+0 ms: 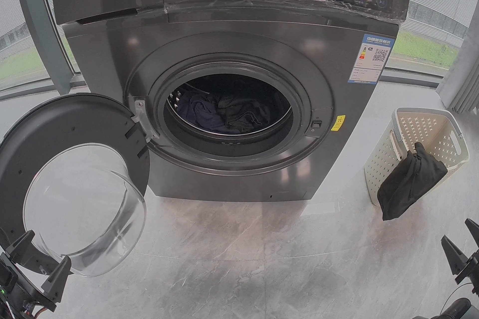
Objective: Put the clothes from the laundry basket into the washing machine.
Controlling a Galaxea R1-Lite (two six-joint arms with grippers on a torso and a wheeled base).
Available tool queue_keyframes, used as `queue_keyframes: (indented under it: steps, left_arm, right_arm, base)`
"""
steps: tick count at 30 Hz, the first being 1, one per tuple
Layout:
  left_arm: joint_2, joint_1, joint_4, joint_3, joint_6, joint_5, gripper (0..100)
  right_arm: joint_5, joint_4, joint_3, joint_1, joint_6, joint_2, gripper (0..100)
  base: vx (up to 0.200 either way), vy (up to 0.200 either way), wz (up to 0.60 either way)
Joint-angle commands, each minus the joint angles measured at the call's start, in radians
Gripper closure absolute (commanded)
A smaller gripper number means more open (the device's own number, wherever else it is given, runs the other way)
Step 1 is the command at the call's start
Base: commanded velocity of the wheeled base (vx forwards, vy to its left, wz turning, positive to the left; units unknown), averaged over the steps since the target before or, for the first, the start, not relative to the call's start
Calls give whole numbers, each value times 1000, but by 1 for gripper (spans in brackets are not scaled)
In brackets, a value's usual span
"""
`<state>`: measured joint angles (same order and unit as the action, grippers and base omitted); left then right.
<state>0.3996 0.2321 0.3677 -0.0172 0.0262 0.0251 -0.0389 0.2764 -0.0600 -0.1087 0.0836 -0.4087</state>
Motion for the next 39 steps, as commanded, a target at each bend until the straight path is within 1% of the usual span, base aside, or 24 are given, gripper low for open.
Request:
queue_keyframes:
  steps: [1,3,10,12,16,19,22,24,30,32,34,35,37,38,39]
  left_arm:
    - [-94,-48,-16,17,5,-16,0]
    - [-100,-51,-21,17,6,-16,0]
    - [-105,-56,-26,17,9,-16,0]
    - [-120,-73,-35,17,24,-19,0]
    - [-136,-77,-42,17,38,-40,0]
    - [-148,-89,-55,17,37,-40,0]
    - [-174,-120,-96,17,17,-44,0]
    - [-199,-129,-119,17,14,-48,0]
    - [-269,-166,-204,17,21,-53,0]
    - [-294,-182,-243,17,21,-56,0]
    - [-337,-201,-286,17,26,-74,0]
    - [-361,-214,-296,17,32,-100,0]
    - [-392,-234,-297,17,44,-160,0]
    - [-392,-234,-297,17,44,-160,0]
    - [-397,-235,-296,17,43,-169,0]
  right_arm:
    - [-9,-25,-26,20,-4,99,0]
    - [-10,-25,-12,20,-5,113,0]
    - [-10,-23,-12,18,-1,119,0]
    - [-12,-23,-11,18,1,122,0]
    - [-21,-26,-7,18,1,139,0]
    - [-21,-26,-7,18,2,142,0]
    - [-21,-28,-4,20,2,154,0]
    - [-21,-32,-3,20,2,162,0]
    - [-22,-46,0,29,-4,192,0]
    - [-22,-48,12,46,-5,214,0]
    - [-25,-48,45,58,-7,249,0]
    - [-30,-51,60,64,-8,269,0]
    - [-38,-97,60,73,-8,312,0]
    - [-38,-97,60,73,-8,312,0]
    - [-39,-161,60,86,-12,373,0]
  base:
    - [0,-200,0]
    - [0,-200,0]
    - [0,-200,0]
    - [0,-200,0]
    - [0,0,0]
    - [0,0,0]
    - [0,-67,0]
    - [0,-200,0]
    - [0,-200,0]
    - [0,0,0]
    - [0,0,0]
    - [0,0,0]
    - [0,0,0]
    - [0,0,0]
    - [0,0,0]
